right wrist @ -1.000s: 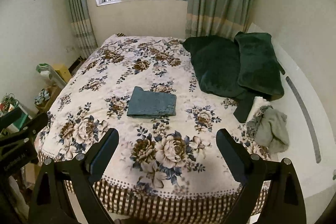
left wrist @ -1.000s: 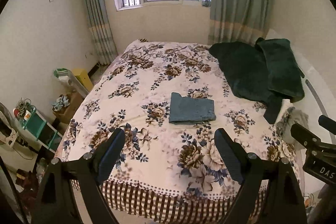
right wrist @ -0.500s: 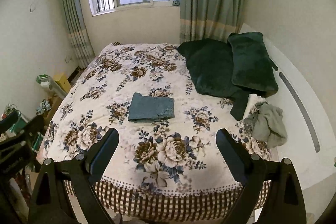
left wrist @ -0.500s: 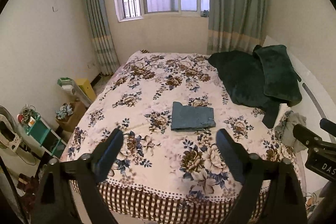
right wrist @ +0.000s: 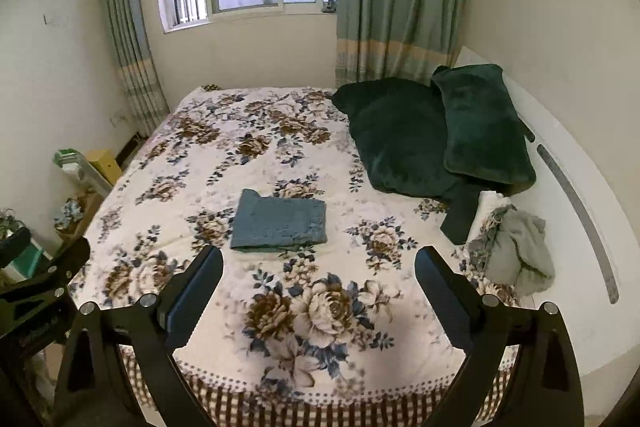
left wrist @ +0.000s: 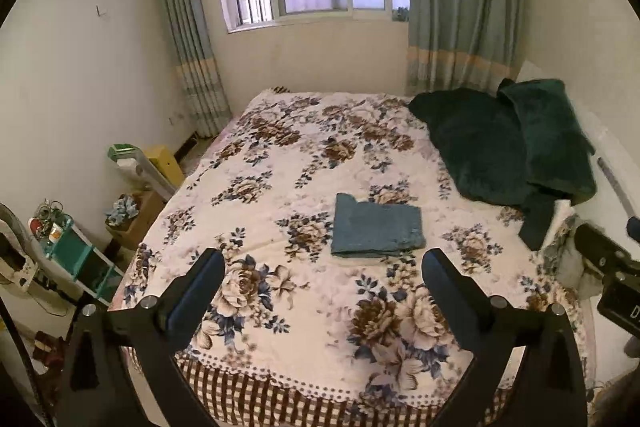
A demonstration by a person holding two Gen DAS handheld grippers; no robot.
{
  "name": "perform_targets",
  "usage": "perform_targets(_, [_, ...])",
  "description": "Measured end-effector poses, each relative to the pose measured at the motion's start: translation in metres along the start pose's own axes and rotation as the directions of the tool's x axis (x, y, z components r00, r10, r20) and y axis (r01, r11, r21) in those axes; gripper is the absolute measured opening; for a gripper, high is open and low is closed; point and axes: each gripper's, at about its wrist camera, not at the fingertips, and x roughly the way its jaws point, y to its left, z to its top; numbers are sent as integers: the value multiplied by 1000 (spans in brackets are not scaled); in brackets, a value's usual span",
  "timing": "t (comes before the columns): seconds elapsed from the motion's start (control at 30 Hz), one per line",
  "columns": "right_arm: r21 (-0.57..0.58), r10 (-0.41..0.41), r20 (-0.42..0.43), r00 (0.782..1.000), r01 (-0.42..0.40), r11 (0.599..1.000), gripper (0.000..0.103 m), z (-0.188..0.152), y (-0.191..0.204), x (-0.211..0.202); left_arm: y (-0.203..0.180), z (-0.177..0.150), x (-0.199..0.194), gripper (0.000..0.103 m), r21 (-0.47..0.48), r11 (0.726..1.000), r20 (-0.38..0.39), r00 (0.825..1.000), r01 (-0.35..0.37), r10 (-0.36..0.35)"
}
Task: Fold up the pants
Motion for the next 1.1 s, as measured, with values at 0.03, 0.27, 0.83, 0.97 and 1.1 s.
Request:
perform_targets(0.03, [-1, -3, -2, 1000, 3, 1000, 99, 2, 1, 9, -1, 1, 6, 101, -2, 1000, -5, 1000, 3, -3])
perform_targets(0.27, [9, -16, -51, 999, 17, 1000, 99, 7, 5, 66, -4, 9, 41, 101, -10, 1000, -44, 999, 4, -5])
perform_targets(0.83, [6, 1, -76, 997, 0, 1000, 100, 10, 23, 109, -5, 28, 69, 103, 10, 999, -54, 998, 38, -37])
perform_targets(0.97, [2, 2, -67, 998, -2, 1000, 100, 10, 25, 108, -5, 29, 72, 103, 6, 1000, -53, 998, 28, -28])
perform_targets(1.1, [-1, 3, -65, 998, -3, 1000, 100, 12, 26, 109, -5, 30, 72, 103, 3, 1000, -51, 998, 28, -28])
